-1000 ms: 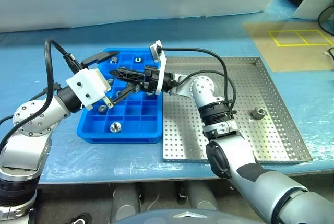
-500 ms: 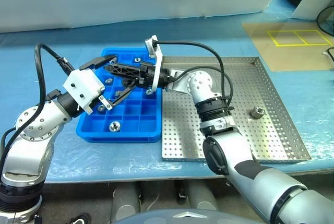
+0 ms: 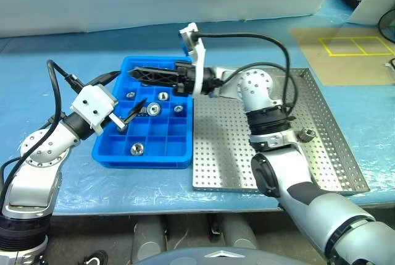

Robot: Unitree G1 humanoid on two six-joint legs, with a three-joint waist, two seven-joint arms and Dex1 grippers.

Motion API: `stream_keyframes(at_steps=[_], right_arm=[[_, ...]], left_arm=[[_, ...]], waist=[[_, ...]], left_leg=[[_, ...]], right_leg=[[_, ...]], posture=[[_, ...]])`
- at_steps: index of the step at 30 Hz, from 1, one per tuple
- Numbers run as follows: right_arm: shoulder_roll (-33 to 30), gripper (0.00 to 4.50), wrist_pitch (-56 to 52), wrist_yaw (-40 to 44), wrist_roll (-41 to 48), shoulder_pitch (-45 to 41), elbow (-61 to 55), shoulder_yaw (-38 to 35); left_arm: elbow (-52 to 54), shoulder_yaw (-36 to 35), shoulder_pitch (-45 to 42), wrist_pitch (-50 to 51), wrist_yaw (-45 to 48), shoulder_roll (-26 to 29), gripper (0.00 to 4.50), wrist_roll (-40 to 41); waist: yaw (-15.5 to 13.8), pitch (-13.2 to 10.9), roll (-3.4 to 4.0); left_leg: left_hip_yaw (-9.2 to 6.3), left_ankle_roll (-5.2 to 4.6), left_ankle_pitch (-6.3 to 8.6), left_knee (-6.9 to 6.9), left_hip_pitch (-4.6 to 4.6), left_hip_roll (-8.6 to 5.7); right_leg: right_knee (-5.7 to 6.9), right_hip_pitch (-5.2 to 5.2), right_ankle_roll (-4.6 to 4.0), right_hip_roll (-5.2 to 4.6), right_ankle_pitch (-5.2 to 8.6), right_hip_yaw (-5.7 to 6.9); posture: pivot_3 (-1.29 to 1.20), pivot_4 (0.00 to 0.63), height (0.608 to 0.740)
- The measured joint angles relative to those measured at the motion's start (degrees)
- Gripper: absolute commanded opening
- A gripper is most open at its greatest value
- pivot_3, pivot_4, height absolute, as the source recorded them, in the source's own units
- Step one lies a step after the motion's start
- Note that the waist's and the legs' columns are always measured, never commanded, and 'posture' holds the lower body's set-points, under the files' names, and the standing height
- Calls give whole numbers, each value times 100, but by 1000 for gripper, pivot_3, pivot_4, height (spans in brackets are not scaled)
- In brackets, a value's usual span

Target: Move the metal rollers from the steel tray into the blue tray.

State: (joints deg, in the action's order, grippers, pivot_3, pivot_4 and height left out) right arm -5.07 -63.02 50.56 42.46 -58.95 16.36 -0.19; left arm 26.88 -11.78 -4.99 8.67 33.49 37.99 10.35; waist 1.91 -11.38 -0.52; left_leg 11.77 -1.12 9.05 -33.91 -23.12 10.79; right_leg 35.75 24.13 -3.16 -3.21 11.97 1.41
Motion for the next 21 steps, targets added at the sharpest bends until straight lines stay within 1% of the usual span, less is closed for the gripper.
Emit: stream_keyframes(at_steps=[2, 5, 7, 10, 11, 13, 15, 16, 18, 21], right_arm=[[-169, 3438, 80, 85, -119, 184, -3, 130], [-254, 3438, 282, 90, -297, 240, 4, 184], [-215, 3438, 436, 54, -413, 240, 52, 210], [33, 3438, 830, -137, -675, 240, 99, 298], [138, 3438, 1097, -258, -867, 243, 95, 406], [232, 3438, 1817, -520, -1497, 258, 95, 899], [228, 3438, 2507, -585, -2163, 363, 112, 1520], [207, 3438, 2697, -566, -2328, 431, 147, 1670], [161, 3438, 2908, -511, -2491, 530, 250, 1739], [-115, 3438, 3328, -308, -2803, 536, 350, 1852]], left_arm=[[10, 0, 15, 0, -1, -13, 4458, 6], [-2, 0, 14, -5, -3, -32, 4458, 14], [-74, -1, -7, -17, -11, -33, 4458, 5], [-315, -97, -223, 4, -37, -26, 4458, 44], [-399, -170, -384, 41, -53, -3, 4458, 79], [-628, -323, -823, 181, -111, 133, 4458, 120], [-875, -610, -1319, 428, -237, 303, 4458, 212], [-942, -756, -1468, 548, -279, 370, 4458, 274], [-1047, -974, -1601, 758, -302, 479, 4458, 406], [-1105, -1169, -1613, 1082, -249, 540, 4458, 678]], waist=[[6, -1, 1], [46, -1, 2], [49, -1, 2], [51, -1, 2], [53, -1, 3], [52, -1, 2], [49, 0, 1], [47, 0, 1], [47, 0, 1], [42, 1, -2]], left_leg=[[0, 2, -1, 0, -1, 1], [0, 3, -2, 0, 0, 5], [0, -1, 0, 0, 1, 7], [0, -1, 1, 0, -3, 7], [0, 0, -1, 0, -3, 8], [0, 12, -8, 0, -4, 9], [0, 15, -9, 0, -4, 8], [0, 14, -9, -1, -8, 5], [0, 8, -5, -2, -11, -2], [0, 4, -3, -4, -15, -1]], right_leg=[[2, 2, 0, 1, 0, 0], [2, 6, -3, 5, -2, 0], [2, 6, -3, 7, -2, 0], [2, 9, -5, 8, -3, 0], [3, 9, -7, 9, -4, 0], [7, 13, -9, 11, -5, 0], [5, 11, -9, 10, -6, 0], [2, 11, -9, 9, -6, 0], [-1, 10, -9, 4, -6, -4], [-3, 10, -10, 3, -6, -3]], posture=[[-361, 150, 740], [-373, 150, 740], [-386, 150, 740], [-395, 150, 740], [-395, 150, 740], [-396, 150, 740], [-394, 150, 740], [-391, 150, 740], [-388, 150, 740], [-381, 150, 740]])
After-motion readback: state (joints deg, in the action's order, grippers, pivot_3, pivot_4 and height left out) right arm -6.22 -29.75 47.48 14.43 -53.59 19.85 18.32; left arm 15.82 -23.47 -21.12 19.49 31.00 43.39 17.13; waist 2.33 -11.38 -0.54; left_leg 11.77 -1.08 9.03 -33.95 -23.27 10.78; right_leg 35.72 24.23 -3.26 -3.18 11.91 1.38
